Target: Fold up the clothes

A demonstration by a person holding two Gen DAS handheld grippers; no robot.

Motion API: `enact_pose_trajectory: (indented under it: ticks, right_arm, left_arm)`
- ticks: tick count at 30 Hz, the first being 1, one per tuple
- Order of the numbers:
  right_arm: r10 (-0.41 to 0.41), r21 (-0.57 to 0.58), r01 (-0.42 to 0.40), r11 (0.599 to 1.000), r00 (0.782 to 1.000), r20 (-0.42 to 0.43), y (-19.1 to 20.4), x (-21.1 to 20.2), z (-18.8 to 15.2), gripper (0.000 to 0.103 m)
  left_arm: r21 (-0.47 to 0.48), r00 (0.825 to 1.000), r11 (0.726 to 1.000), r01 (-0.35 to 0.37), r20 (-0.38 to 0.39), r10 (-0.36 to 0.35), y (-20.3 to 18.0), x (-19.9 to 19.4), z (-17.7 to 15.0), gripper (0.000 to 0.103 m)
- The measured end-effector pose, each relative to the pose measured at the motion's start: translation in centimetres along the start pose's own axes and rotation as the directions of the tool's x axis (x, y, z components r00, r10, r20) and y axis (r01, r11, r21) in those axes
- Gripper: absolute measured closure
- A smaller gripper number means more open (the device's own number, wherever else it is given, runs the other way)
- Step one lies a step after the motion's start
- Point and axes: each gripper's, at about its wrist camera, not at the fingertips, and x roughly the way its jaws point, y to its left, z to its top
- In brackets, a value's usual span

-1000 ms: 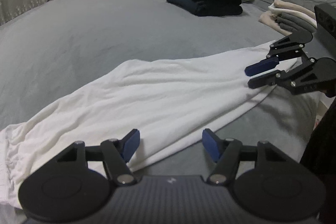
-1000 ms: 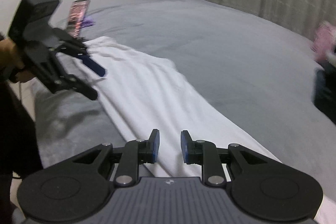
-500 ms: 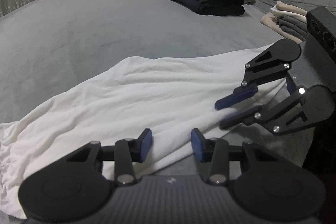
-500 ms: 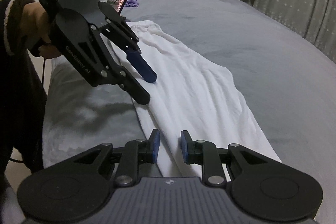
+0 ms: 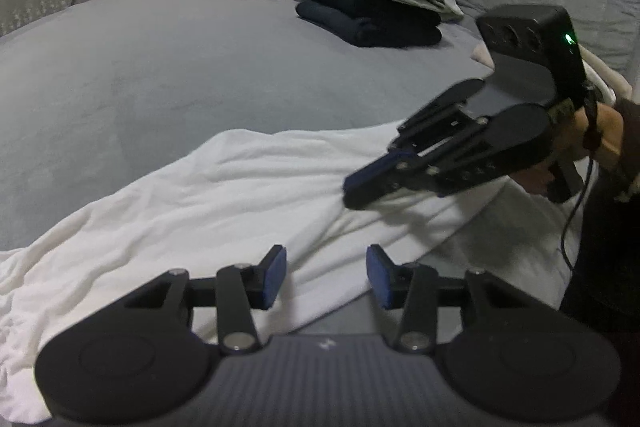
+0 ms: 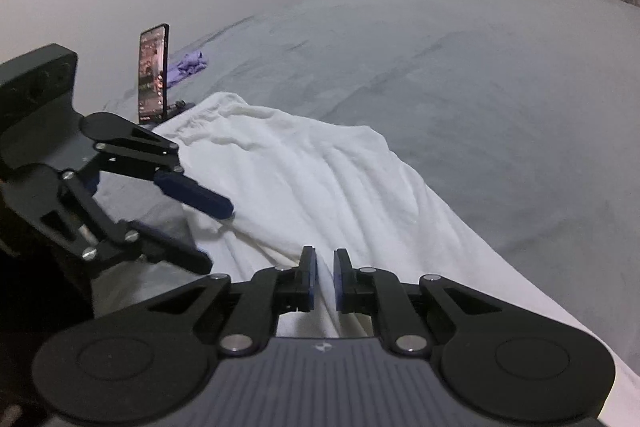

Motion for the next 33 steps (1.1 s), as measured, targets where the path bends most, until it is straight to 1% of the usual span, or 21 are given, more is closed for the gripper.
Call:
enact_pose_trajectory:
  ticks: [3,5,8,10,11,13,14,17,20,22,24,27,28,29,30,33]
  right_arm:
    - [-0.020,0.006,0.020,1.000,1.000,0.014,-0.1,0.0,0.1,0.094]
    - [-0.049,-0.001,0.049,0.999,0.998,0.032,-0.1,-0.2,0.1,0.094]
    - [-0.065,-0.009,0.066,0.998,0.997,0.036,-0.2,-0.4,0.1,0.094]
    - [-0.069,-0.023,0.070,0.997,0.997,0.039,0.0,-0.5,0.0,0.094]
    - [-0.072,-0.040,0.074,0.996,0.996,0.043,0.3,-0.6,0.0,0.094]
    - [-0.074,-0.072,0.078,0.994,0.996,0.053,0.9,-0.7,-0.1,0.094]
    - [-0.067,-0.089,0.072,0.993,0.996,0.057,1.3,-0.7,-0.2,0.094]
    - [-0.040,-0.155,0.050,0.987,0.997,0.069,2.5,-0.7,-0.3,0.094]
    - [-0.021,-0.218,0.035,0.975,0.998,0.065,3.7,-0.3,-0.4,0.094]
    - [-0.026,-0.241,0.039,0.970,0.998,0.060,4.1,0.0,-0.6,0.094]
    - [-0.036,-0.256,0.048,0.965,0.998,0.054,4.3,0.3,-0.6,0.094]
    - [-0.051,-0.270,0.060,0.961,0.998,0.041,4.3,0.9,-0.7,0.094]
    - [-0.050,-0.269,0.059,0.961,0.998,0.041,4.3,0.9,-0.6,0.094]
    - [-0.042,-0.257,0.051,0.965,0.998,0.043,4.2,0.7,-0.5,0.095]
    - [-0.017,-0.228,0.028,0.973,0.999,0.048,4.0,0.3,-0.3,0.098]
    - [0.067,-0.135,-0.057,0.989,0.995,0.073,3.1,-1.1,0.3,0.099]
  left_arm:
    - [-0.025,0.999,0.998,-0.053,-0.011,0.052,0.8,0.7,0.0,0.062]
    - [-0.062,0.998,0.996,-0.065,-0.013,0.064,1.6,0.9,0.0,0.062]
    - [-0.203,0.999,0.978,-0.043,0.008,0.046,4.1,1.1,0.2,0.062]
    - [-0.275,0.999,0.961,-0.038,0.014,0.043,5.4,1.3,0.2,0.062]
    - [-0.323,0.999,0.946,-0.031,0.018,0.039,6.1,1.4,0.1,0.062]
    - [-0.420,0.999,0.907,-0.017,0.028,0.032,7.6,1.7,-0.1,0.063]
    - [-0.468,0.999,0.884,-0.007,0.043,0.030,8.3,1.7,-0.2,0.063]
    - [-0.510,0.997,0.860,-0.029,0.050,0.064,8.9,1.9,-0.1,0.063]
    - [-0.512,0.996,0.858,-0.041,0.047,0.076,8.7,2.0,0.1,0.063]
    - [-0.502,0.996,0.864,-0.046,0.046,0.080,8.5,1.8,0.3,0.060]
    - [-0.479,0.995,0.876,-0.052,0.048,0.085,8.0,1.1,0.5,0.059]
    - [-0.435,0.993,0.898,-0.060,0.064,0.097,7.4,-0.5,0.5,0.053]
    - [-0.432,0.993,0.900,-0.061,0.069,0.100,7.4,-1.0,0.4,0.051]
    - [-0.434,0.992,0.899,-0.061,0.074,0.103,7.4,-1.5,0.3,0.050]
    - [-0.436,0.991,0.898,-0.061,0.079,0.106,7.4,-2.1,0.1,0.049]
    - [-0.438,0.990,0.897,-0.066,0.081,0.112,7.5,-3.4,-0.3,0.049]
